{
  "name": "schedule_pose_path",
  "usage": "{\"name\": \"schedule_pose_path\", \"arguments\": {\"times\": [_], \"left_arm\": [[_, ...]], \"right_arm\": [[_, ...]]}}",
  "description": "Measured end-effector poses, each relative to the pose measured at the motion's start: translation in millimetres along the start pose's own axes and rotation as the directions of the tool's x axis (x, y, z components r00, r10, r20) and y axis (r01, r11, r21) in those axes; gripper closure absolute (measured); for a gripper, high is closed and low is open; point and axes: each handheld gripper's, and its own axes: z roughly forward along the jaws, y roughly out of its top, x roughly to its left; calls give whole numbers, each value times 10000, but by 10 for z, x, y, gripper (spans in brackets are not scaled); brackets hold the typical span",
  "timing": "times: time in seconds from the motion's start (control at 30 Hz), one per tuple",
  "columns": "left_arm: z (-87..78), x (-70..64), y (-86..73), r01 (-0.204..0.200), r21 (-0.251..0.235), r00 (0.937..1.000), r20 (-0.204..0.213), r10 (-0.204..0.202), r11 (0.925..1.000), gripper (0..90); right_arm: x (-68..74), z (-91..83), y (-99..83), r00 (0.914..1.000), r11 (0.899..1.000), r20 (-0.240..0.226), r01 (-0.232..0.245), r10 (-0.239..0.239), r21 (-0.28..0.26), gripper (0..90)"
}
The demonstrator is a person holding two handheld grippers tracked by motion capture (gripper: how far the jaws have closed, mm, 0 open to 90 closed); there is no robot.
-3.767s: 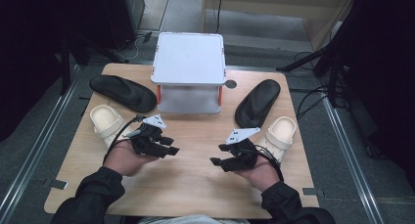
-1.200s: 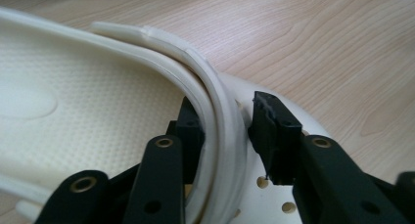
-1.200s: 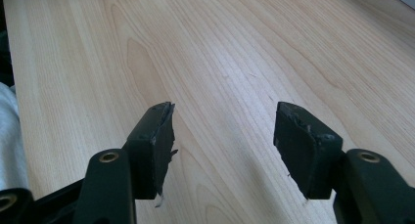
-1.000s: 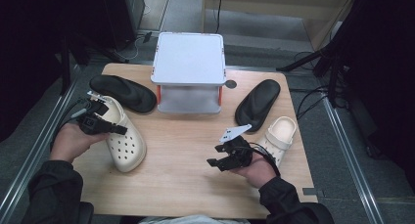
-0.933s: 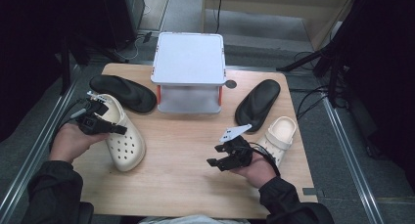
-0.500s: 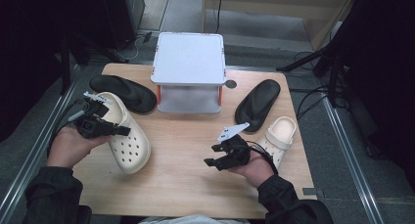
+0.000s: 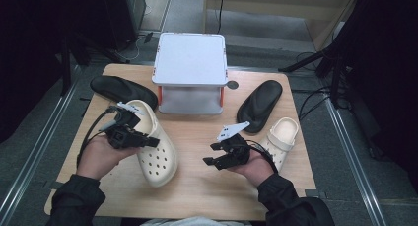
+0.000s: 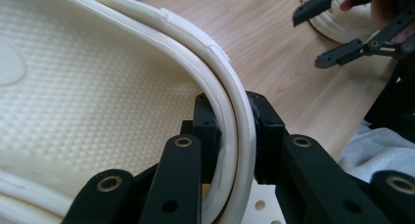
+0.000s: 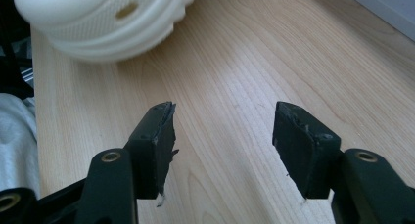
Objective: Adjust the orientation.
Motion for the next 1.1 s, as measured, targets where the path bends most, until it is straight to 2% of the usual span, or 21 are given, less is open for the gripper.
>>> {"name": "schedule_pose_path", "arguments": {"times": [0.23,0.4,0.53,0.67,0.73,0.9,0.93,0.97,1.0,1.03,1.07,1.1], "left_arm": [[310,-161,105,-141,319,9996,249,133,9994,771],[548,-153,112,-61,579,9985,540,30,9983,767],[676,-131,106,52,891,9990,446,-92,9960,758],[703,-104,114,-11,960,9989,468,-34,9954,730],[719,-98,115,-104,1093,9996,253,77,9940,702],[685,-108,128,-299,1024,9995,156,284,9943,636],[664,-109,132,-429,1009,9991,115,419,9940,607],[639,-120,135,-395,906,9992,88,388,9951,584],[605,-122,144,-506,977,9987,35,505,9939,576],[564,-126,152,-685,849,9976,-41,691,9940,565],[528,-128,162,-732,808,9973,19,733,9940,555],[482,-133,173,-731,560,9973,107,726,9958,554]], "right_arm": [[-2,-15,7,10000,9998,58,60,-59,-187,417],[-1,-22,8,9999,9997,86,75,-73,-212,418],[-1,-19,11,9999,9996,116,78,-75,-261,418],[12,-13,16,9999,9995,113,89,-85,-315,418],[22,-16,19,9999,9994,111,94,-90,-334,418],[48,-26,25,9999,9990,117,61,-56,-433,417],[59,-32,27,9999,9990,99,26,-22,-453,417],[73,-40,29,9999,9988,120,-6,12,-489,417],[87,-47,30,10000,9986,95,17,-12,-534,417],[103,-52,33,9999,9983,131,45,-38,-583,417],[124,-60,36,9999,9978,127,40,-31,-657,418],[141,-63,39,9999,9976,119,-20,28,-697,419]]}}
